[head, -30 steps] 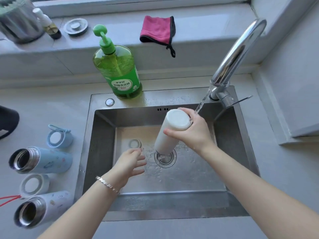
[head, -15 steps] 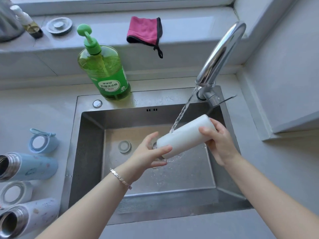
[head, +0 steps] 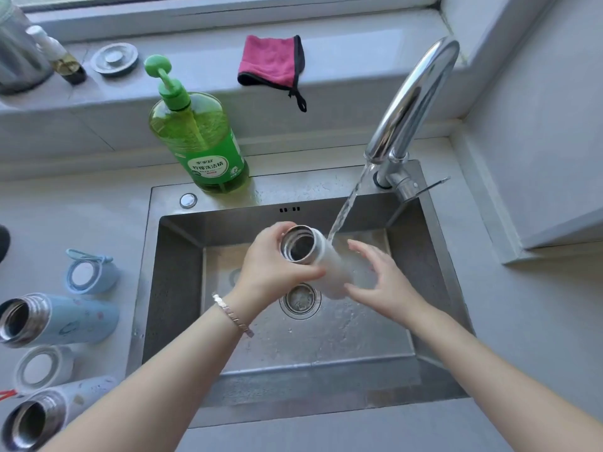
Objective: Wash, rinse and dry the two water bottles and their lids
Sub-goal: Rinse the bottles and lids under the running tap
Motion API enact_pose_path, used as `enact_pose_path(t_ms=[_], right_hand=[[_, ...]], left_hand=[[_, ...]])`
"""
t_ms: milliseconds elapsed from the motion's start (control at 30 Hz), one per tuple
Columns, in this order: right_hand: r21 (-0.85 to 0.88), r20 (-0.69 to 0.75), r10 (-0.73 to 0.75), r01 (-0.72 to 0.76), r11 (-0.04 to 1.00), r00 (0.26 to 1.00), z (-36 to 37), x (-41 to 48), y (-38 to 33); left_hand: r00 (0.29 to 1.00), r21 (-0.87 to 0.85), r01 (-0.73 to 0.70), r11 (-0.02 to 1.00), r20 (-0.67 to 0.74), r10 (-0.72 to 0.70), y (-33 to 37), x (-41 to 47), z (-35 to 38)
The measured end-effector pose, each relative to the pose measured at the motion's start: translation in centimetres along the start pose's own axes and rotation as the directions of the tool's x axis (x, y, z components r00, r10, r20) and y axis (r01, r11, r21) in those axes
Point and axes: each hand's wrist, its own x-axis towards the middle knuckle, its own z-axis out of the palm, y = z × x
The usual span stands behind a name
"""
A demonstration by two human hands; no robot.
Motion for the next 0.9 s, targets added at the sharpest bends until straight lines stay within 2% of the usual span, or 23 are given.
enact_pose_path(t_ms=[67,167,267,333,433,567,700,900], right_hand=[[0.006,0.065,-0.131,0.131,0.991,0.989,0.9,-0.2,-1.9],[0.145,-0.131,-0.088,0.107,0.984,0.988,1.8,0.2,-2.9],[0.106,-0.201,-0.055,0.078,0.991,0.978,2.1,0.4,-2.5],[0.102,-0.229,-0.034,0.059,0.993,0.973,2.2,0.5,-2.3],[0.114,-0.27,0.015,0.017,0.993,0.963,2.3,0.7,-2.1],[0.043,-0.249,-0.025,0.037,0.998,0.968,3.1,0.9,-2.8],[0.114,-0.318,0.058,-0.023,0.993,0.946,3.1,1.5,-2.6],[0.059,-0.284,0.029,-0.013,0.998,0.958,2.8,0.8,-3.1]], left_hand=[[0.99,0.161,-0.144,0.976,0.026,0.141,1.2,0.0,0.7],[0.98,0.132,-0.197,0.971,0.047,0.192,1.8,-0.4,1.4],[0.981,-0.027,-0.131,0.991,0.14,0.134,0.8,-1.0,0.9],[0.982,-0.064,-0.047,0.997,0.178,0.058,-0.5,-1.5,0.1],[0.991,-0.019,0.037,0.999,0.13,-0.034,-2.7,-2.5,-1.5],[0.982,0.035,0.139,0.99,0.12,-0.142,-5.9,-4.2,-3.6],[0.971,0.047,0.21,0.977,0.11,-0.214,-7.9,-5.8,-4.7],[0.967,0.158,0.224,0.962,0.086,-0.239,-9.4,-6.9,-5.7]])
